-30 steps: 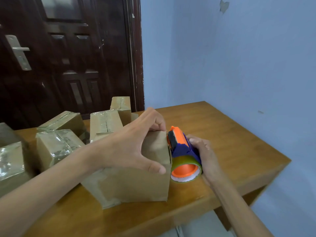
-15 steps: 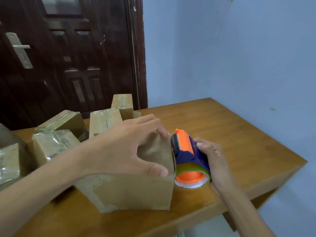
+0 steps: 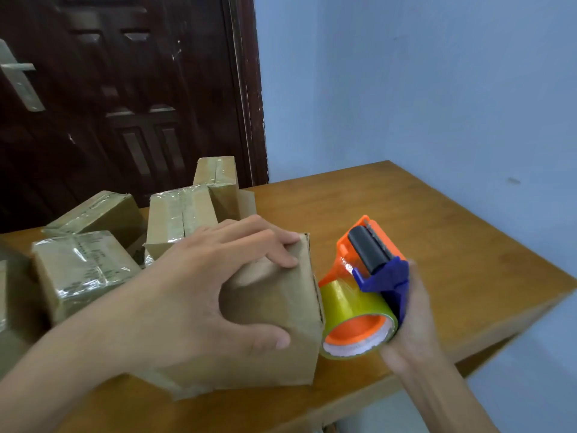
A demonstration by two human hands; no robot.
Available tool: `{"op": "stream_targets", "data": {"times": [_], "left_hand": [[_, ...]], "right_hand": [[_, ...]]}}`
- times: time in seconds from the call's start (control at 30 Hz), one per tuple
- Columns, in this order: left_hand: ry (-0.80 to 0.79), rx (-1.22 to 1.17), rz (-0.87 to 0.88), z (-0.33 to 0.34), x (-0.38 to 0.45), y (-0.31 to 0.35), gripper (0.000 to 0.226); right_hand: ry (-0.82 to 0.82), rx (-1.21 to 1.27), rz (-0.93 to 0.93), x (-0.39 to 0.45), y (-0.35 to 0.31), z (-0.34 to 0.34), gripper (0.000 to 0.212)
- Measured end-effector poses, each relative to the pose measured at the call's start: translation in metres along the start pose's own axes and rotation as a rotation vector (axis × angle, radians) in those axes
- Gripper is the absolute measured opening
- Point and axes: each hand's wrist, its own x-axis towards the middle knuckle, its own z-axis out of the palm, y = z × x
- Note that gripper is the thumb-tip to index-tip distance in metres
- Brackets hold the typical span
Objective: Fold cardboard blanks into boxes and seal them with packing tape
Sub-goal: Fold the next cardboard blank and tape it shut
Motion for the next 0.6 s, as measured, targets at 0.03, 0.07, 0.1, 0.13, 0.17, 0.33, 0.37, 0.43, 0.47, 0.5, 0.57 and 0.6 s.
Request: {"op": "stream_targets", "data": {"times": [0.03, 0.07, 0.1, 0.13, 0.17, 0.33, 0.37, 0.43, 0.47, 0.5, 0.57, 0.6], "left_hand": [[0.003, -0.012, 0.001, -0.001, -0.001, 0.003, 0.061], [0.004, -0.010, 0.006, -0.001, 0.000, 0.003, 0.060], [-0.006, 0.005, 0.001, -0.002, 0.001, 0.004, 0.061], [-0.010, 0.025, -0.002, -0.002, 0.002, 0.004, 0.063], [-0.008, 0.043, 0.003, -0.002, 0.003, 0.004, 0.066], [0.008, 0.051, -0.053, -0.004, 0.001, 0.007, 0.079], [0.022, 0.093, -0.045, -0.003, 0.002, 0.007, 0.074], [0.058, 0.157, -0.013, -0.002, 0.005, 0.007, 0.063], [0.085, 0.132, -0.017, -0.002, 0.008, 0.009, 0.063], [0.104, 0.082, -0.039, -0.001, 0.010, 0.012, 0.064], [0.079, -0.034, -0.108, -0.003, 0.015, 0.018, 0.056], [0.058, -0.118, -0.144, -0.003, 0.018, 0.021, 0.050]], "right_hand": [[-0.018, 0.002, -0.020, 0.000, -0.002, 0.002, 0.077], [-0.026, 0.000, -0.027, 0.001, -0.004, 0.003, 0.076], [-0.035, -0.011, -0.024, 0.002, -0.005, 0.002, 0.073], [-0.040, -0.018, -0.014, 0.003, -0.005, 0.002, 0.067], [-0.047, -0.022, -0.008, 0.005, -0.005, 0.000, 0.056], [-0.030, -0.141, -0.035, 0.010, -0.008, -0.002, 0.045], [-0.021, -0.166, -0.063, 0.011, -0.010, -0.003, 0.048], [0.014, -0.198, -0.121, 0.012, -0.013, -0.003, 0.068], [0.017, -0.223, -0.145, 0.012, -0.014, -0.003, 0.076], [0.006, -0.253, -0.176, 0.011, -0.014, -0.003, 0.075], [-0.001, -0.296, -0.228, 0.007, -0.012, 0.001, 0.055], [0.000, -0.307, -0.248, 0.006, -0.011, 0.004, 0.043]]}}
